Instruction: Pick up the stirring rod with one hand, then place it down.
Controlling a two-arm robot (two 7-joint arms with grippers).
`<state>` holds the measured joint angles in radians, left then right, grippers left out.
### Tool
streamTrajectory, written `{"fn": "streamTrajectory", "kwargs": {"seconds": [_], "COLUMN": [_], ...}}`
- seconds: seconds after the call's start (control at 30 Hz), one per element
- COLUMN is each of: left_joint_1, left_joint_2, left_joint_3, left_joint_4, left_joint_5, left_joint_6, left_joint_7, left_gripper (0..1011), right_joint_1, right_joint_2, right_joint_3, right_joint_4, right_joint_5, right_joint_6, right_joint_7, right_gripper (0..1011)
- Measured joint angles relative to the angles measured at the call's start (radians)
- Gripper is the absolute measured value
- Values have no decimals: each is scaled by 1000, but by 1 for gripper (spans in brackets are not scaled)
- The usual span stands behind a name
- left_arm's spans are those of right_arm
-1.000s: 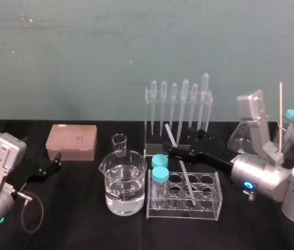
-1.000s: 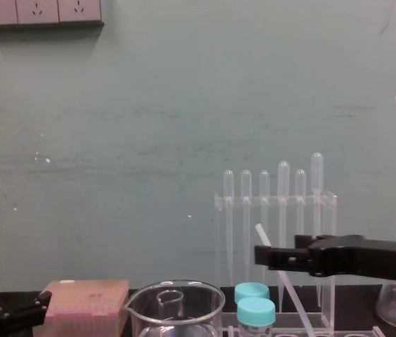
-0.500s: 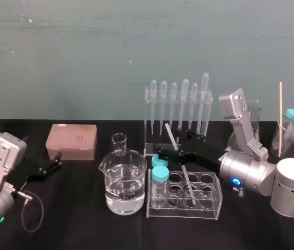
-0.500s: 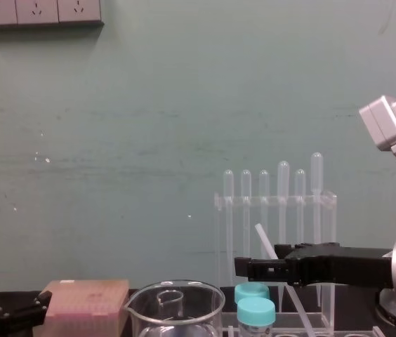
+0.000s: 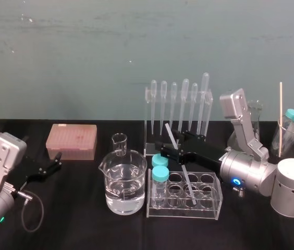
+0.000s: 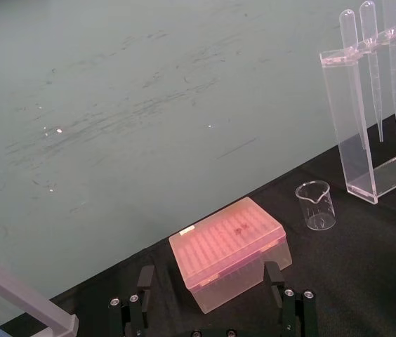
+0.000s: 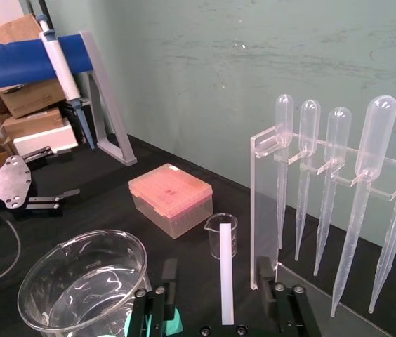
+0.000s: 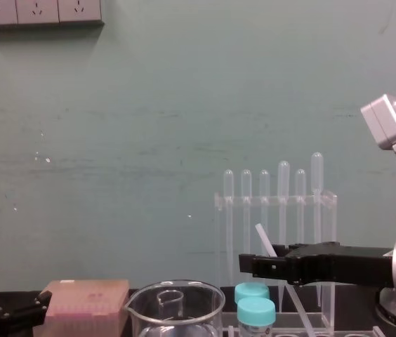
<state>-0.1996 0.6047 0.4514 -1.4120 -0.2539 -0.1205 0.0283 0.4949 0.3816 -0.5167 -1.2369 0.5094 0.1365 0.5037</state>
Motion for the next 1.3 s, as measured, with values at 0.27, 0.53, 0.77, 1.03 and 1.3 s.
{"fn": "streamTrajectory", "kwargs": {"seconds": [0.27, 0.53, 0.77, 1.03, 1.3], "left_joint_1": [0, 0, 0, 0, 0], "left_joint_2": [0, 0, 0, 0, 0], "left_joint_3": [0, 0, 0, 0, 0], "left_joint_4": [0, 0, 0, 0, 0], "left_joint_5": [0, 0, 0, 0, 0], "left_joint_6": [0, 0, 0, 0, 0], "left_joint_7": [0, 0, 0, 0, 0], "left_gripper": [1000, 1000, 1000, 1000, 1000], "right_joint_1": [-1, -1, -1, -11, -75], "right_joint_2": [1, 1, 1, 1, -9], "right_joint_3": [1, 1, 1, 5, 54], "right_joint_4": [-1, -2, -2, -6, -42], "right_joint_5": [1, 1, 2, -9, -44], "right_joint_6": [0, 0, 0, -32, -258], "right_joint_7": [1, 1, 1, -2, -8], "right_gripper": [484, 244, 69, 69, 69]}}
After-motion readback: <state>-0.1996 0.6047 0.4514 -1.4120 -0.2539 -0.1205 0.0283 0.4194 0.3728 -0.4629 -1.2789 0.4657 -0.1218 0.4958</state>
